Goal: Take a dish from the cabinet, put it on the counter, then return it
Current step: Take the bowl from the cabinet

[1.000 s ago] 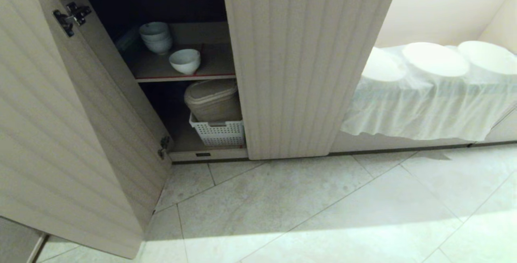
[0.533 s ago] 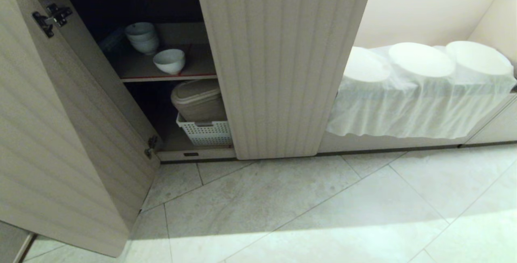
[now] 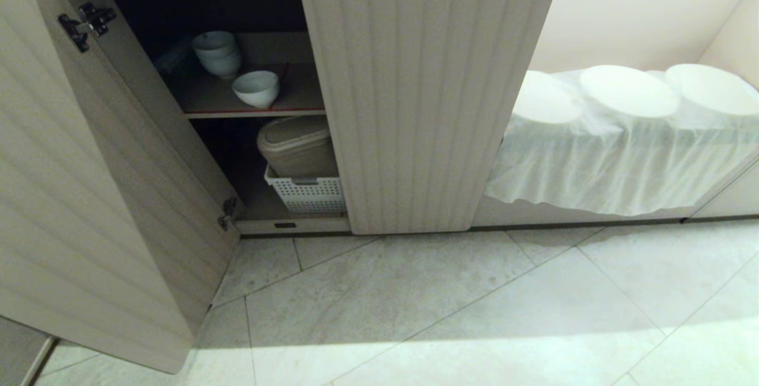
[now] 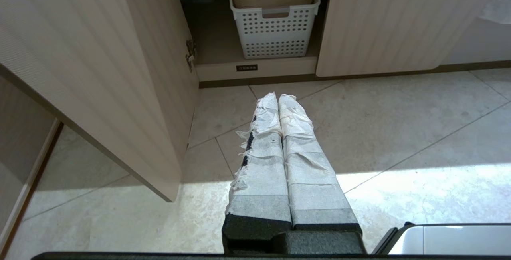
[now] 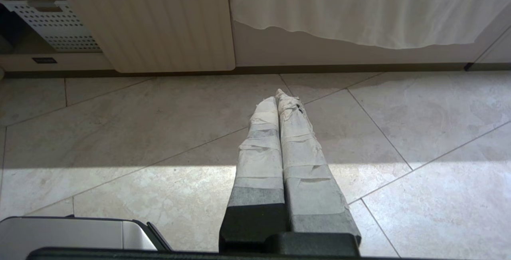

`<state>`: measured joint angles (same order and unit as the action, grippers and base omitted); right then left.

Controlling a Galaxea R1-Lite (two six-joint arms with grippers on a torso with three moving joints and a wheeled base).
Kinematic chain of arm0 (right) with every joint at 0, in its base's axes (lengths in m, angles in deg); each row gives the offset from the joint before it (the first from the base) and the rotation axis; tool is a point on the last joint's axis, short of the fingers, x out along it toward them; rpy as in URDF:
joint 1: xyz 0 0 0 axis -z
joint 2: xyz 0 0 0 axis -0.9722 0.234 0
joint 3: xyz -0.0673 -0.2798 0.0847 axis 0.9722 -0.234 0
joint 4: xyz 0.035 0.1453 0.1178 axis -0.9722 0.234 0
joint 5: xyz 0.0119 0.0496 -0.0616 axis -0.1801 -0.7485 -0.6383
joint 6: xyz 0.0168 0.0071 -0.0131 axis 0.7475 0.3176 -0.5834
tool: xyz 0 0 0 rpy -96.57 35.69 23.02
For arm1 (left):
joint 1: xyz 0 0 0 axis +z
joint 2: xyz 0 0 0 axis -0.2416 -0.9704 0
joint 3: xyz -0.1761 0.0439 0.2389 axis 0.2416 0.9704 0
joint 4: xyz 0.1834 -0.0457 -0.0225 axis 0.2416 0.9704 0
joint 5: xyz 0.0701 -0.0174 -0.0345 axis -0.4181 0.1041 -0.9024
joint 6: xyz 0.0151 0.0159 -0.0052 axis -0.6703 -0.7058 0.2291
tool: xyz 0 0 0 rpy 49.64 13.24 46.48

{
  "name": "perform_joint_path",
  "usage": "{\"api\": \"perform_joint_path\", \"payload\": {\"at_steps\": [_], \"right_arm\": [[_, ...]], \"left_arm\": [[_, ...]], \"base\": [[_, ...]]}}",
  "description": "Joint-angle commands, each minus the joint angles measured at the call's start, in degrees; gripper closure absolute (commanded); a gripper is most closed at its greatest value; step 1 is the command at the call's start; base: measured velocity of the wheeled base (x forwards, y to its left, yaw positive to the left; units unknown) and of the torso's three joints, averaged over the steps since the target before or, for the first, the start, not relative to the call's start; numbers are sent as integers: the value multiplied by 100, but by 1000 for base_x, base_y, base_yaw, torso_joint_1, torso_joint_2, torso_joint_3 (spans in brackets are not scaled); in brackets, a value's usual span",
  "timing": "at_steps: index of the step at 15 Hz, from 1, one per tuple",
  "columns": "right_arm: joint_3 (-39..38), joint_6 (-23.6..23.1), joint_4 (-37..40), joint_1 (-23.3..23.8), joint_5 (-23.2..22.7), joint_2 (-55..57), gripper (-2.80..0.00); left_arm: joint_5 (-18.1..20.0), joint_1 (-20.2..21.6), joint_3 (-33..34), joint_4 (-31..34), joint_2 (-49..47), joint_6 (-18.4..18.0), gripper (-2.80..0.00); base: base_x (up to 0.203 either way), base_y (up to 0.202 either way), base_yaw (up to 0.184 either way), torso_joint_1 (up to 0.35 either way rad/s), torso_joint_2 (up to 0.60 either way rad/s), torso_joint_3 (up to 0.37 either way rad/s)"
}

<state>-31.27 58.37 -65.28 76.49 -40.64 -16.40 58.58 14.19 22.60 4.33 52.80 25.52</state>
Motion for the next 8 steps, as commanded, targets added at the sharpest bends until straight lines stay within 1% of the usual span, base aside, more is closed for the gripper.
{"api": "perform_joint_path", "payload": {"at_steps": [1,8], "right_arm": [[0,3,-1,-8,0,0,0],[0,0,-1,-2,0,0,0]], "left_arm": [[0,6,2,-5,-2,-5,0],[0,6,2,-5,-2,-9,0]], "base": [[0,0,0,0,0,0],[0,0,0,0,0,0]]}}
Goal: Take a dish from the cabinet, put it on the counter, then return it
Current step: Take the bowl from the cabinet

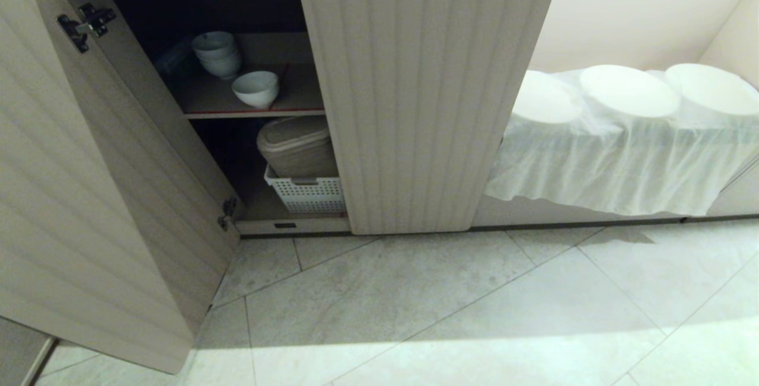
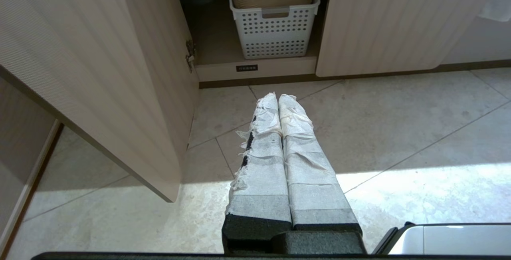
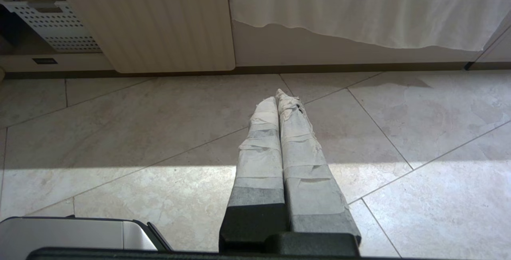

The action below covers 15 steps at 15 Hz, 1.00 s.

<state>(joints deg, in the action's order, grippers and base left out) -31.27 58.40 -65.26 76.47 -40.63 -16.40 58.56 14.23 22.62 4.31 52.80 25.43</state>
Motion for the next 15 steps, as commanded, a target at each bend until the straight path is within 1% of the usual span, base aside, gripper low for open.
{"api": "perform_joint_path", "payload": {"at_steps": [1,8,9,15], "right_arm": [[0,2,5,0,-1,0,0],[0,4,-3,0,-1,0,0],[0,-3,5,0,-1,0,0],[0,-1,-4,0,-1,0,0]], "left_arm": [[2,2,0,-3,-2,-15,0],[2,2,0,-2,-2,-9,0],[2,2,0,5,-2,0,0],[-7,2,0,-3,-2,114,0]], "base": [[0,0,0,0,0,0],[0,0,0,0,0,0],[90,0,2,2,6,1],[196,0,1,2,3,1]]}}
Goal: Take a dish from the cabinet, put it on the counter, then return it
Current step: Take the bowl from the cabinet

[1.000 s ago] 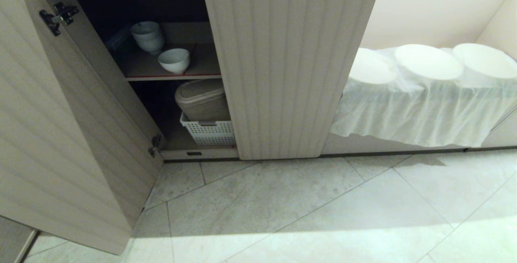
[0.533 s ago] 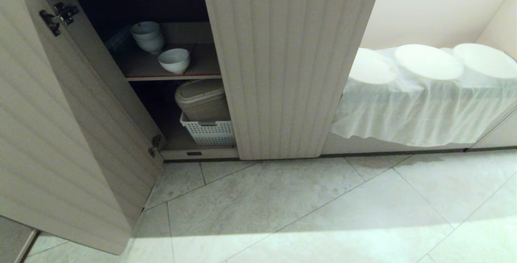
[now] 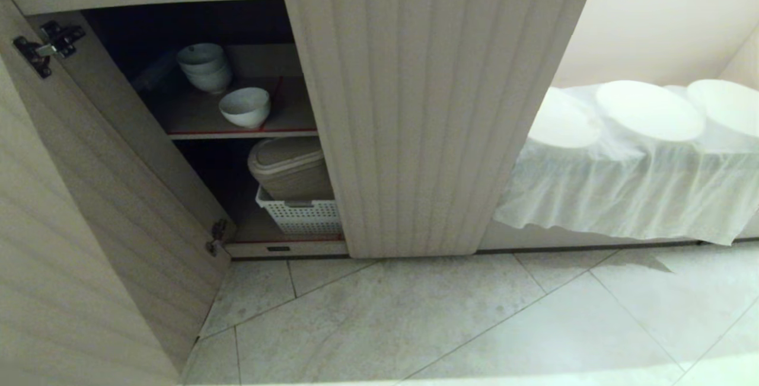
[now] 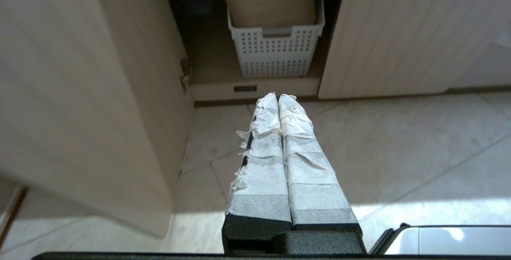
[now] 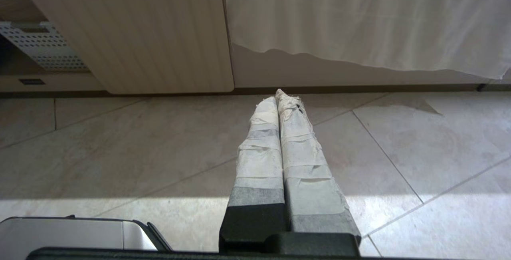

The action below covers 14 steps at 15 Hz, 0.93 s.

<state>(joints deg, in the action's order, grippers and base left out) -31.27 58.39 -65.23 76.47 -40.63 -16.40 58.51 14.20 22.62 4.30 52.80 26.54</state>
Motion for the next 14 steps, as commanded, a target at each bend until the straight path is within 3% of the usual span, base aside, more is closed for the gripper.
{"api": "perform_joint_path", "payload": {"at_steps": [1,14], "right_arm": [[0,-2,-6,-1,-1,0,0],[0,-2,-6,-1,-1,0,0]], "left_arm": [[-2,4,0,-2,-2,3,0],[-2,4,0,-2,-2,12,0]], "base": [[201,0,0,2,-2,2],[198,0,0,3,1,2]]}}
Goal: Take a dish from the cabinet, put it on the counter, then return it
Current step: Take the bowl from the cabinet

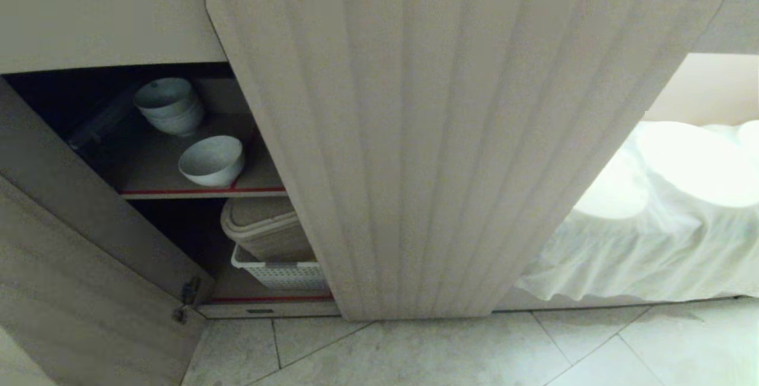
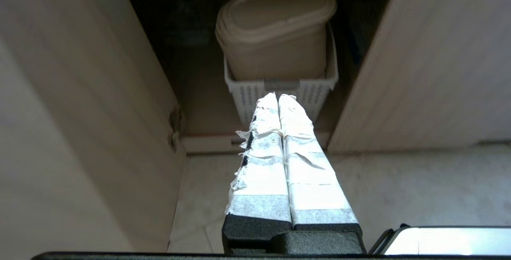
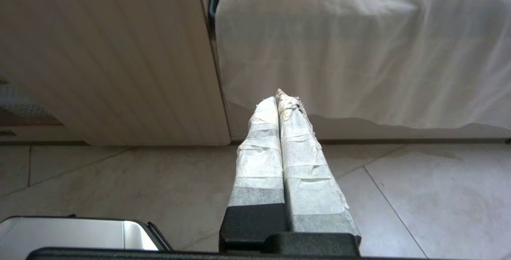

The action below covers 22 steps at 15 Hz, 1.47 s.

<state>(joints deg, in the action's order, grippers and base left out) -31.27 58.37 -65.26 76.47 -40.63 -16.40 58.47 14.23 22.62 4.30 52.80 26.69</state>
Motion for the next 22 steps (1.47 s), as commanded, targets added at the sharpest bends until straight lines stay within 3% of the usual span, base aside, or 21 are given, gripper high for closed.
{"api": "perform_joint_path", "payload": {"at_steps": [1,5,22], "right_arm": [[0,6,-2,0,0,0,0],[0,-1,-4,0,0,0,0],[0,-1,-3,-8,0,0,0]], "left_arm": [[2,2,0,-2,-2,-3,0],[2,2,0,-2,-2,-3,0],[11,2,-9,5,-2,-75,0]], "base": [[203,0,1,-2,7,-2],[179,0,3,0,2,3],[0,0,0,0,0,0]]}}
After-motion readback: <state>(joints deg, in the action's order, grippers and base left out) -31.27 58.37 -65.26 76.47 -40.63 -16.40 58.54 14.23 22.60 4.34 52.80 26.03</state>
